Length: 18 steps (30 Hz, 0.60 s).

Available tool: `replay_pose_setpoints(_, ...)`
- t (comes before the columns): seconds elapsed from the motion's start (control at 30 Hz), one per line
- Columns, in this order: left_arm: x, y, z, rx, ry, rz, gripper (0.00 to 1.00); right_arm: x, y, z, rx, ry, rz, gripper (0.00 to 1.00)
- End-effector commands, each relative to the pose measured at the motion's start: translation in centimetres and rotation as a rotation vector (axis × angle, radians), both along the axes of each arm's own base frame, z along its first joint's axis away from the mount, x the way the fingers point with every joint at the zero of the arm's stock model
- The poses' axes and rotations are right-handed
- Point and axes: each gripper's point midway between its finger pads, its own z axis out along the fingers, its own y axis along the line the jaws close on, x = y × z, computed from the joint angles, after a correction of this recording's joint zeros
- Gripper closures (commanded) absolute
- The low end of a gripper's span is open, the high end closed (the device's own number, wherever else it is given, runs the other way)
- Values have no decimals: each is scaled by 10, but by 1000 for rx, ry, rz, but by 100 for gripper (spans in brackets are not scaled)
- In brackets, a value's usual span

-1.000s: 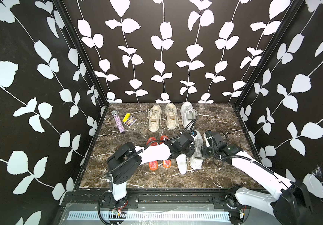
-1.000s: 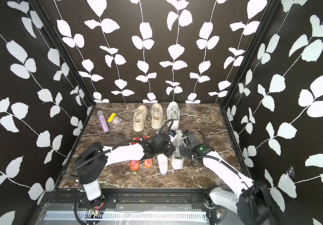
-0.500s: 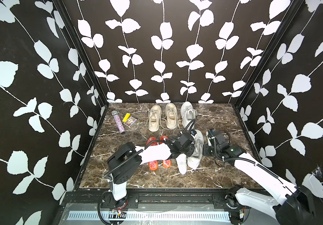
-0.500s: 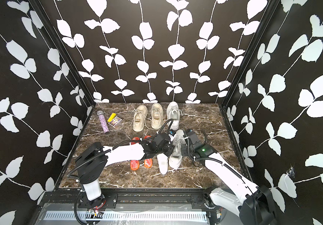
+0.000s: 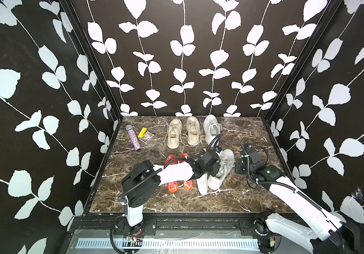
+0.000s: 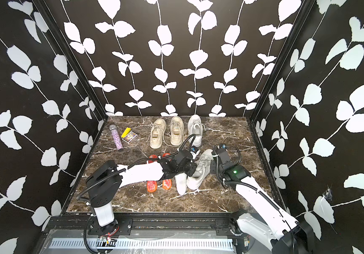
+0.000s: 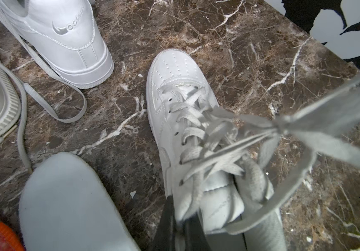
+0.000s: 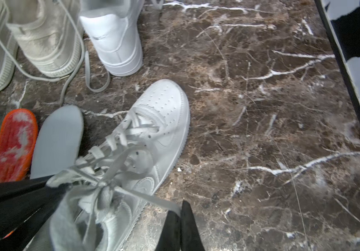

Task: Remove the insole from the shoe
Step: Untie the shoelace on the shoe.

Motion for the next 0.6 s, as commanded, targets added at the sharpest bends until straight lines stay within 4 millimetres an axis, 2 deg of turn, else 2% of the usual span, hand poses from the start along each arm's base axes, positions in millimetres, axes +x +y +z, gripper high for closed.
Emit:
replay_pose_setpoints(0.0,7,10,-6,35,7,56,100,-2,-25,11,-13,-42,-105,100)
replay_pose_setpoints(0.37,7,12,-10,38,13,72,100,-6,-47,33,-1,-117,-177,100)
replay_pose_setpoints(0.47,6,10,-9,28,16,64,100,-3,-41,24,26,-90,-154,100)
replay_pose_setpoints(0.57,6,8,-7,17,17,58,100,-1,-31,3,57,-27,-125,100)
